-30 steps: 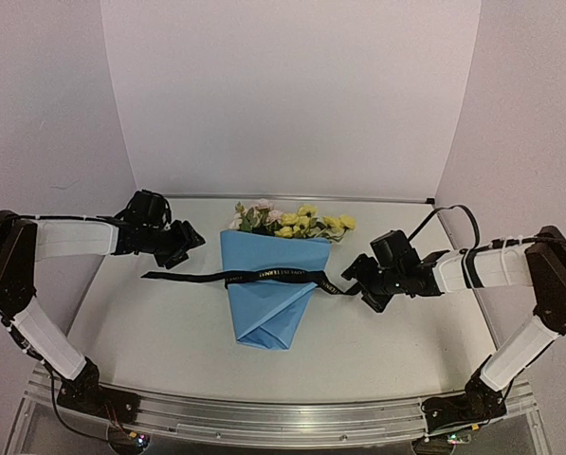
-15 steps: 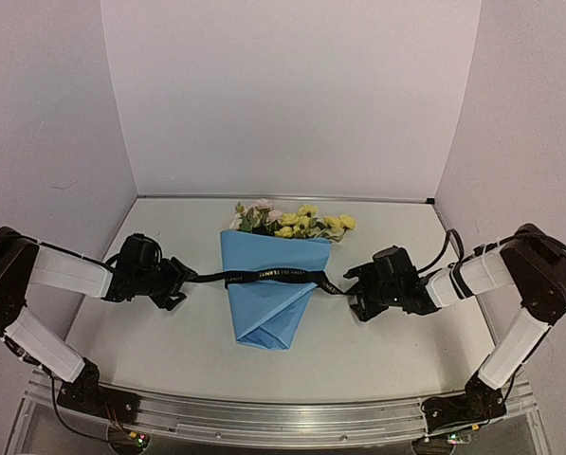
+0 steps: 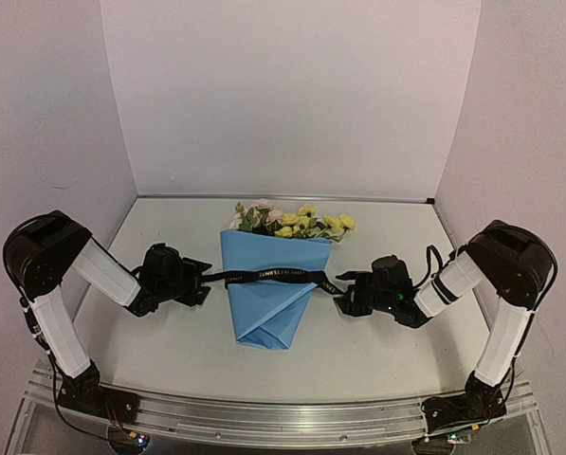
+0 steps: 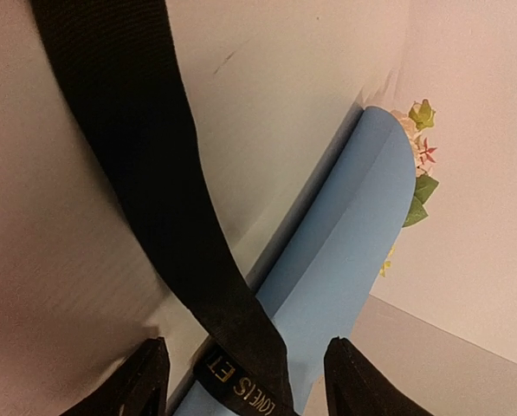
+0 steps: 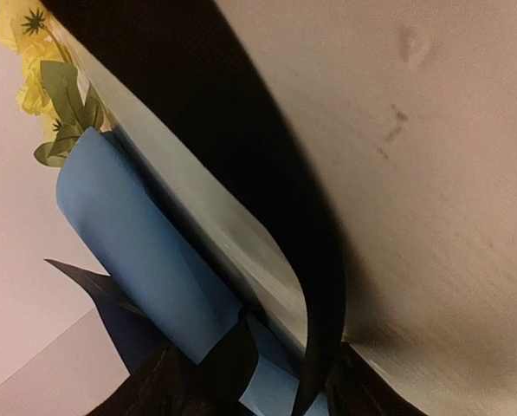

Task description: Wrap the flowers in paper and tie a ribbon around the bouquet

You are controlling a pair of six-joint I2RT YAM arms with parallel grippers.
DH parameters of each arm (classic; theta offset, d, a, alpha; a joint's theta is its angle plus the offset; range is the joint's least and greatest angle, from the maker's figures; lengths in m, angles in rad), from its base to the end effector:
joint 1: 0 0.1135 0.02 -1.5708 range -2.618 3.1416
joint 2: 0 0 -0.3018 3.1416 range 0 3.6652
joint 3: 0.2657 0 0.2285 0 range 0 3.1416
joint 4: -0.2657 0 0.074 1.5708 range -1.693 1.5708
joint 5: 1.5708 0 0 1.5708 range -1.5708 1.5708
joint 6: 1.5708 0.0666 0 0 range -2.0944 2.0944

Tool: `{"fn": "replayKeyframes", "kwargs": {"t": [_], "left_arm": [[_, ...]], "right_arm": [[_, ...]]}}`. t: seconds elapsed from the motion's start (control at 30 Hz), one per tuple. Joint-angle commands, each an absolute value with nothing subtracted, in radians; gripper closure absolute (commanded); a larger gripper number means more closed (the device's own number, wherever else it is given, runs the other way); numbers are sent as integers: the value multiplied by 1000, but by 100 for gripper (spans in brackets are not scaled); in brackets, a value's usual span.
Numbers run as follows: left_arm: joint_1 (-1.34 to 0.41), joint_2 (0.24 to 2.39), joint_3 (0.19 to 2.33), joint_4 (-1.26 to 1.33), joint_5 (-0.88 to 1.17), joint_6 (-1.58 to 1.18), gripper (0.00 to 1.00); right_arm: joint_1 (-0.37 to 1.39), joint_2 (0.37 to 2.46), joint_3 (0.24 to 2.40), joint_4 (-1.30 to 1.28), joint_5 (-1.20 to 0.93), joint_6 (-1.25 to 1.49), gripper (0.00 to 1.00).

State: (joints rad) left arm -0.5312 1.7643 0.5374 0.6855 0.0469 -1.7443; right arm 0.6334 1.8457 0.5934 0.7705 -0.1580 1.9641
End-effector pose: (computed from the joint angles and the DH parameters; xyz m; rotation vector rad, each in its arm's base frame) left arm 0.2823 -0.1695 0.1499 -1.3689 2.0301 -1.2809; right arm 0.2774 0.2167 0.1486 1.4838 2.0897 1.5477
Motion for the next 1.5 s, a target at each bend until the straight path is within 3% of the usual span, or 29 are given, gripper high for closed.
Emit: {"fn": "replayKeyframes", "kwargs": {"t": [0.0, 0.27, 0.47, 0.57, 0.7, 0.77, 1.1, 1.47], "left_arm": [[-537, 1864, 572, 799, 13, -1873, 41], [-556, 1948, 615, 845, 9, -1963, 43], [-557, 2005, 612, 926, 9, -1999, 64], [-556, 2021, 599, 983, -24, -2009, 79], [-544, 2004, 585, 1000, -38, -1955, 94], [-539, 1976, 577, 971, -43, -1912, 100], [-464, 1784, 589, 726, -38, -1567, 100], [-374, 1679, 665, 540, 30, -1304, 100]], "right_arm": [[632, 1910, 575, 754, -172, 2003, 48], [632, 1946, 572, 807, -171, 2018, 54], [632, 1966, 566, 845, -163, 2026, 75], [632, 1964, 568, 847, -152, 2014, 88], [631, 1960, 565, 847, -142, 2001, 99], [628, 1957, 561, 848, -137, 1992, 100], [579, 1847, 578, 674, -66, 1807, 100], [567, 1737, 908, 147, 108, 1424, 100]]}}
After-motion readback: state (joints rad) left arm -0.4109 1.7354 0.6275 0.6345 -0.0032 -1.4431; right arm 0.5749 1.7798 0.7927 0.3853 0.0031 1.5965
